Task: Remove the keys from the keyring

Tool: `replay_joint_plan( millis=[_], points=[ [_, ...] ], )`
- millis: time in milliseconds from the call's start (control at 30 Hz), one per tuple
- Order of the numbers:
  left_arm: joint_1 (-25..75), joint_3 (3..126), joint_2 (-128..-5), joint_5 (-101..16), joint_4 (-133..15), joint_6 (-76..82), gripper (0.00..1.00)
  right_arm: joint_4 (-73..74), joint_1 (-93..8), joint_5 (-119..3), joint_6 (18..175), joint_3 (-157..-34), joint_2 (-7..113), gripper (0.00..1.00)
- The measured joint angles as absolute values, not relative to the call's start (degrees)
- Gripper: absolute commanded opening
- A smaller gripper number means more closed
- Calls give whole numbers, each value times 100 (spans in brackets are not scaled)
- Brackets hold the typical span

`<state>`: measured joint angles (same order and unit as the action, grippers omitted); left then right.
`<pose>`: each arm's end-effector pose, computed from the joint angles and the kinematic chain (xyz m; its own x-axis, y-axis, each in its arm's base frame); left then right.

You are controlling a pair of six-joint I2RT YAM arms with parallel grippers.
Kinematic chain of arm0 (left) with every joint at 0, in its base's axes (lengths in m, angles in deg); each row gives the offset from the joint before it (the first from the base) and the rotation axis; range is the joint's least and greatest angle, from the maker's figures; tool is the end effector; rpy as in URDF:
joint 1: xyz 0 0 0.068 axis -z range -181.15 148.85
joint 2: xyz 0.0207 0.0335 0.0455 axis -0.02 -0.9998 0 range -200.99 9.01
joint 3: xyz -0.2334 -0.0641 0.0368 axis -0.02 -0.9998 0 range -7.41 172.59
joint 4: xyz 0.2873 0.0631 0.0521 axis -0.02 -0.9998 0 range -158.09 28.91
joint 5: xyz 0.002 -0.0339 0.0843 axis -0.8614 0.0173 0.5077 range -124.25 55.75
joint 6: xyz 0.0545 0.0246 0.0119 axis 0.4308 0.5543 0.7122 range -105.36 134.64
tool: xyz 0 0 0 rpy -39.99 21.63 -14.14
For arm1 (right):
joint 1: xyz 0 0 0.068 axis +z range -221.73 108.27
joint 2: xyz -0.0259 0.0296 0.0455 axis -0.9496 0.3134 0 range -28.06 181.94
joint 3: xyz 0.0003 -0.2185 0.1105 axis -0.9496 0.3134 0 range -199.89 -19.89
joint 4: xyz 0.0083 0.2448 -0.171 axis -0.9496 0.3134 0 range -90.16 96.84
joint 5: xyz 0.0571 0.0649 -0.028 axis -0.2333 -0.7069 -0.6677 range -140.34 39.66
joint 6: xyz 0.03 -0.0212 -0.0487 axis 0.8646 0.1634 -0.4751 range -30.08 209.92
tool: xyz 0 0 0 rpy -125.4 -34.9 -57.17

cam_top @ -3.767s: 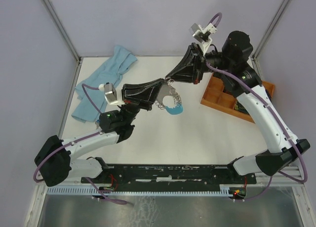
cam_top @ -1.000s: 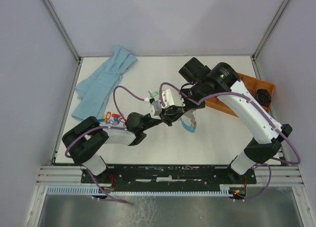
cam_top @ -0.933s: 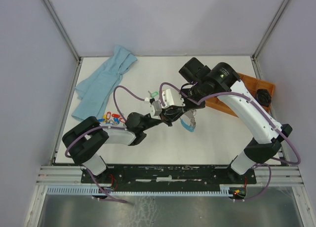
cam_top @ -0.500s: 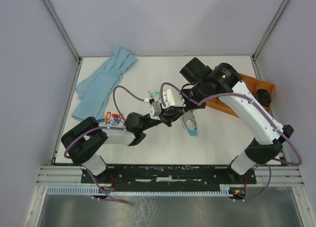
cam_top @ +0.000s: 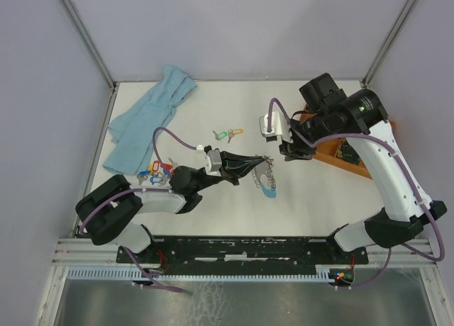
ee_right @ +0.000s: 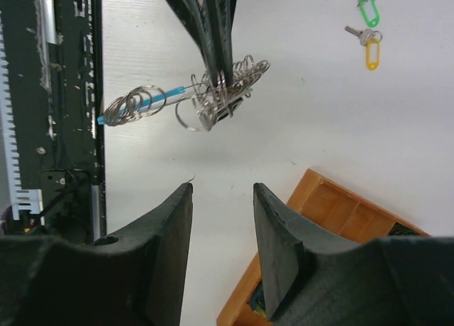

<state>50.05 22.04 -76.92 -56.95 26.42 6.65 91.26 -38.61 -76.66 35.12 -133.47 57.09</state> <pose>0.1806 -0.2525 0.2038 0.1911 -0.4424 -0.8762 0.9621 0.2613 0.0779 0.2182 0.1666 0.4335 0.1080 -0.8041 -0.5846 -0.9893 -0.0285 -0.1434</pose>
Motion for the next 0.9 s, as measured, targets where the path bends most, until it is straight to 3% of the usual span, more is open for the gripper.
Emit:
replay_joint_plan(
  millis=[133,333,600,900],
  points=[
    [4970,2018,-7452,-5778,2637,663,3,8833,-4235,-8272,3440,-12554,5169,49],
    [4940,1826,-7032,-6029,2604,661,3,7764,-4392,-9249,3280,-11411,4528,39],
    [4933,1800,-6569,-6246,2390,661,3,6897,-4449,-10049,3184,-11385,4736,32],
    [4933,1774,-6464,-6313,2130,661,3,6927,-4451,-10785,2760,-11181,4799,31]
  ],
)
